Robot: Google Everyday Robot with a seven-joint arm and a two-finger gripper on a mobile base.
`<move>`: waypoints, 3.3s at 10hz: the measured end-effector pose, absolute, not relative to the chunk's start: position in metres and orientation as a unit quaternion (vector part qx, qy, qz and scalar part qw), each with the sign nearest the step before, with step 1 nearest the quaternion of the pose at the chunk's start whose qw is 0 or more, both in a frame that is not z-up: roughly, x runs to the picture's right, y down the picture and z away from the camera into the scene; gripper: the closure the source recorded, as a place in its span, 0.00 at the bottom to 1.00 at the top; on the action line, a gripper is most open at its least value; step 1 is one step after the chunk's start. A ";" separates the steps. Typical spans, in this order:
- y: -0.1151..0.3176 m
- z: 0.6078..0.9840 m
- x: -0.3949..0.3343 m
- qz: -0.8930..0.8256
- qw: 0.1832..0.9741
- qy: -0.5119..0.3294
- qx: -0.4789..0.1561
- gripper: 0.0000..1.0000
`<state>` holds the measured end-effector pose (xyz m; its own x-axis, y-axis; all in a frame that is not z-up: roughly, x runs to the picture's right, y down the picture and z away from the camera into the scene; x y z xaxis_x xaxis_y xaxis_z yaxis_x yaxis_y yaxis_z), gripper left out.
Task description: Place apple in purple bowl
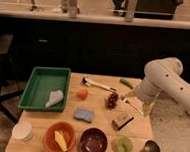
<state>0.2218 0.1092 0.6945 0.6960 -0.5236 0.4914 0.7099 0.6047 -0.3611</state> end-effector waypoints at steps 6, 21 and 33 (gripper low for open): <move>0.104 0.701 0.143 -0.626 0.710 -0.262 -0.188 0.20; 0.071 0.778 0.021 -0.773 0.565 -0.254 -0.137 0.20; 0.068 0.873 -0.035 -0.794 0.539 -0.247 -0.133 0.20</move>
<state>-0.0349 0.0678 0.8727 -0.3829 -0.7908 0.4775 0.9221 -0.2956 0.2497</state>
